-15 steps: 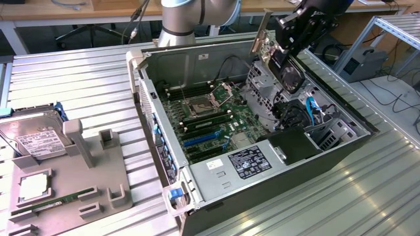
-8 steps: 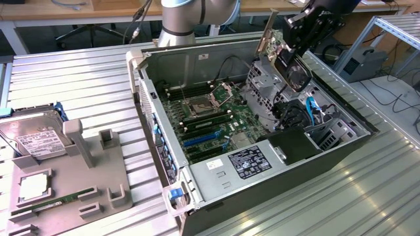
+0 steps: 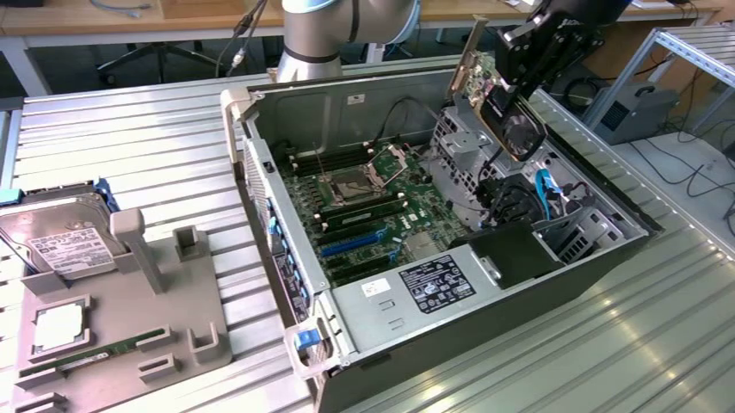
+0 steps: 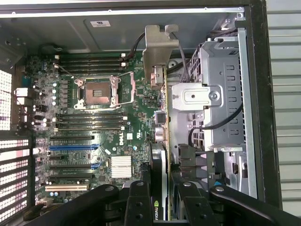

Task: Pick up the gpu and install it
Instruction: 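Insert the gpu into the slot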

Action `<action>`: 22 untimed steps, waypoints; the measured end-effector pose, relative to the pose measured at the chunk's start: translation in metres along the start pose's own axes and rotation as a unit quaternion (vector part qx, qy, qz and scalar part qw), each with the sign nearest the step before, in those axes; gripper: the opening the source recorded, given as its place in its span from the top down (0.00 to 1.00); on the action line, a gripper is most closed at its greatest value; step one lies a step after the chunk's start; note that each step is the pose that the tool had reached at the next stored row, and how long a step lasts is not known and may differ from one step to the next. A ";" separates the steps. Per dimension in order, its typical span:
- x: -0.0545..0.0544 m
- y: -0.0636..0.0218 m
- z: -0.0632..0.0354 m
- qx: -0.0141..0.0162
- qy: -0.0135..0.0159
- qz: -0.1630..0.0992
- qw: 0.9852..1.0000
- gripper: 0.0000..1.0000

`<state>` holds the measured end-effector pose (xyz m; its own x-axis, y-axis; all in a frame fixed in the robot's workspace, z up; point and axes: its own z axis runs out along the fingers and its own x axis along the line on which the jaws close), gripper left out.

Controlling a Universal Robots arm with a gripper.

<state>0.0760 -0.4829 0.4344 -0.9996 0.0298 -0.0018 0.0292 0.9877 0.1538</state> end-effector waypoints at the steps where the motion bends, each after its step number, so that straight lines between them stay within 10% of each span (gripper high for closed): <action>1: 0.000 0.0000 0.0000 0.000 0.000 0.000 1.000 0.73; 7: 0.000 0.0000 0.0000 0.000 0.000 -0.002 1.000 0.73; 15: 0.000 0.0000 -0.0001 0.000 0.008 -0.051 0.999 0.73; 18: 0.000 0.0001 0.0000 0.000 0.012 -0.078 0.997 0.73; 22: 0.000 0.0002 0.0001 0.000 0.023 -0.147 0.989 0.73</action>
<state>0.0760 -0.4827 0.4344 -0.9643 -0.2649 -0.0018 -0.2620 0.9528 0.1537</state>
